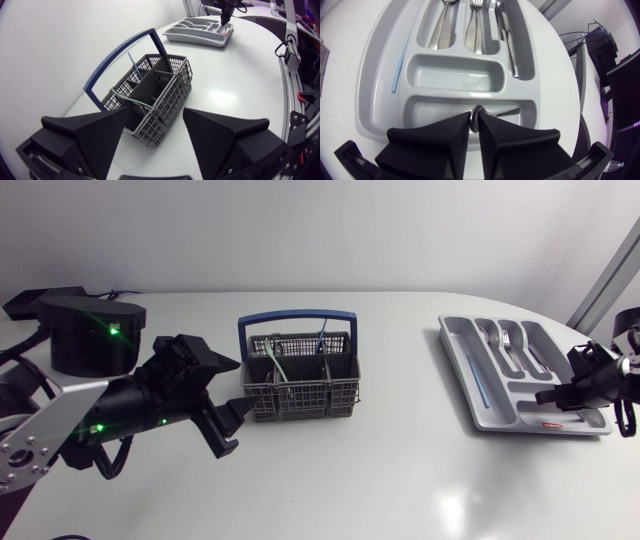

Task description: Unload the cutlery basket into the drawer organizer.

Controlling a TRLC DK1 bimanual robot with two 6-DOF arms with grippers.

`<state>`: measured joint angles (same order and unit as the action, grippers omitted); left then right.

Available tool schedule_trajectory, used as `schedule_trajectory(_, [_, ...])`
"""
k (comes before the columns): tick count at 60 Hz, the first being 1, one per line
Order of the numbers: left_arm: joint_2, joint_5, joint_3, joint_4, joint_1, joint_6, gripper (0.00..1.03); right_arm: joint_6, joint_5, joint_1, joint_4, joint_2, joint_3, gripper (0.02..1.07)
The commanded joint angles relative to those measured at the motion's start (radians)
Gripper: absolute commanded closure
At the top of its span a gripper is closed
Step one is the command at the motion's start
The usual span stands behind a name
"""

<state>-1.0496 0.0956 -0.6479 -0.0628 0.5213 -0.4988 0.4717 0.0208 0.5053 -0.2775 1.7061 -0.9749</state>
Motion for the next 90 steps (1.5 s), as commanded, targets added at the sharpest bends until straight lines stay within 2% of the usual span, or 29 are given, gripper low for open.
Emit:
schedule_trajectory(1, [0.013, -0.002, -0.027, -0.008, -0.018, -0.015, 0.26, -0.010, 0.024, -0.013, 0.020, 0.046, 0.030, 0.69])
schedule_trajectory(5, [0.011, -0.002, -0.032, -0.009, -0.032, -0.011, 0.26, -0.010, 0.036, -0.019, 0.026, 0.053, 0.028, 0.52])
schedule_trajectory(10, [0.005, -0.002, -0.047, -0.014, -0.035, 0.009, 0.26, -0.012, 0.047, -0.024, 0.021, 0.044, 0.030, 0.35])
schedule_trajectory(17, [-0.032, -0.002, -0.078, -0.022, -0.040, 0.034, 0.26, -0.015, 0.050, -0.033, -0.003, 0.001, 0.038, 0.16])
schedule_trajectory(22, [-0.070, -0.002, -0.110, -0.034, -0.046, 0.054, 0.26, -0.018, 0.050, -0.040, -0.028, -0.042, 0.048, 0.06])
schedule_trajectory(28, [-0.119, -0.005, -0.145, -0.051, -0.049, 0.066, 0.27, -0.021, 0.048, -0.048, -0.057, -0.103, 0.061, 0.06])
schedule_trajectory(33, [-0.170, -0.007, -0.174, -0.054, -0.061, 0.085, 0.32, -0.022, 0.048, -0.050, -0.078, -0.160, 0.076, 0.06])
schedule_trajectory(40, [-0.240, -0.007, -0.222, -0.066, -0.075, 0.111, 0.44, -0.028, 0.041, -0.060, -0.114, -0.244, 0.094, 0.06])
schedule_trajectory(44, [-0.280, -0.007, -0.257, -0.092, -0.078, 0.123, 0.46, -0.036, 0.039, -0.076, -0.137, -0.286, 0.105, 0.06])
schedule_trajectory(47, [-0.323, -0.007, -0.305, -0.131, -0.080, 0.147, 0.52, -0.042, 0.039, -0.093, -0.152, -0.316, 0.111, 0.06])
schedule_trajectory(58, [-0.418, -0.007, -0.411, -0.230, -0.076, 0.195, 0.57, -0.068, 0.039, -0.139, -0.200, -0.375, 0.116, 0.06])
schedule_trajectory(62, [-0.446, -0.005, -0.443, -0.262, -0.075, 0.207, 0.62, -0.074, 0.039, -0.149, -0.216, -0.388, 0.116, 0.06])
schedule_trajectory(75, [-0.518, -0.007, -0.503, -0.347, -0.072, 0.224, 0.66, -0.104, 0.039, -0.205, -0.250, -0.439, 0.120, 0.06])
schedule_trajectory(90, [-0.584, -0.007, -0.532, -0.384, -0.067, 0.247, 0.70, -0.136, 0.045, -0.271, -0.262, -0.461, 0.133, 0.06])
